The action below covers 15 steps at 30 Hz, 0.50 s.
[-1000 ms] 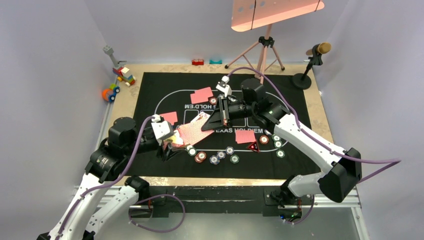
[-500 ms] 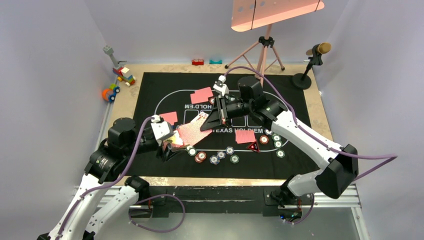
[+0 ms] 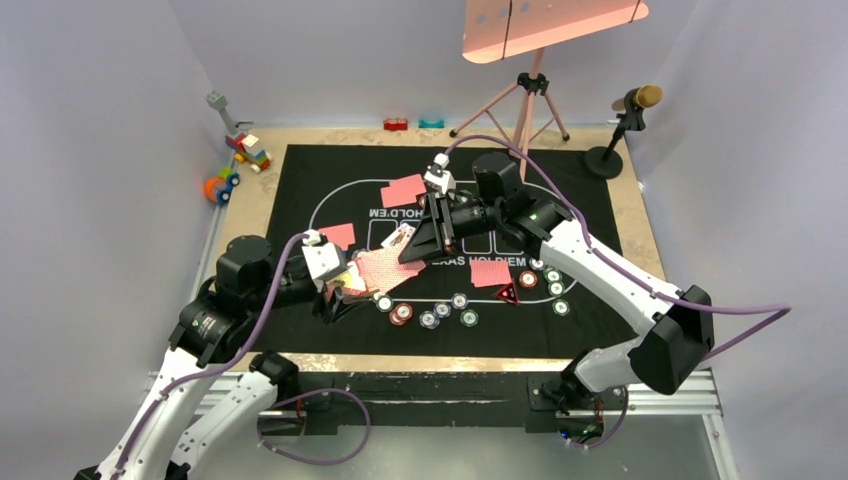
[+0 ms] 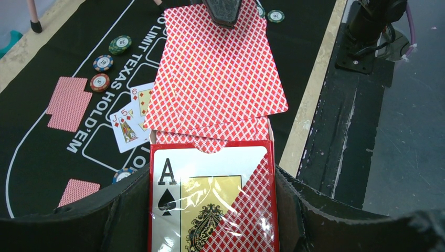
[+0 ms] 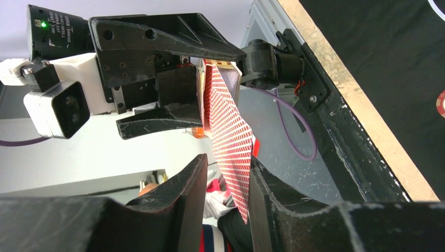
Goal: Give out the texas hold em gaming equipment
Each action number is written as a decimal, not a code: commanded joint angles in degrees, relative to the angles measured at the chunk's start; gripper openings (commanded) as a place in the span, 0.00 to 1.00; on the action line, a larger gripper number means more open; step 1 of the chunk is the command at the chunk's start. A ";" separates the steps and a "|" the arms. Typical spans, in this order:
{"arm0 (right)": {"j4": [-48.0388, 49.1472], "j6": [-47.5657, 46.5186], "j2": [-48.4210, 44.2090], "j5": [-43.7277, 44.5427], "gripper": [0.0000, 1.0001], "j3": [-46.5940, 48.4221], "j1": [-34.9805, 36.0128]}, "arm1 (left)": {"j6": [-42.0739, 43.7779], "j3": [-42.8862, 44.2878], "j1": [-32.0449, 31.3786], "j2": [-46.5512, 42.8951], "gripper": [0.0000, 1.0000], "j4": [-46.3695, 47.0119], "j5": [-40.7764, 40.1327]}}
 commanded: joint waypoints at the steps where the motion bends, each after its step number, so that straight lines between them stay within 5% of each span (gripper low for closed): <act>1: -2.72 -2.84 -1.55 -1.80 0.40 2.69 0.33 | -0.65 1.57 0.52 -0.77 0.05 2.71 1.15; 11: -3.13 -3.66 -1.83 -0.75 0.44 3.11 0.33 | -1.73 1.85 0.60 -0.38 0.04 3.60 1.31; 15: -3.54 -3.72 -1.75 -0.41 0.35 4.66 0.33 | -1.62 1.82 0.60 -0.50 0.04 3.44 1.28</act>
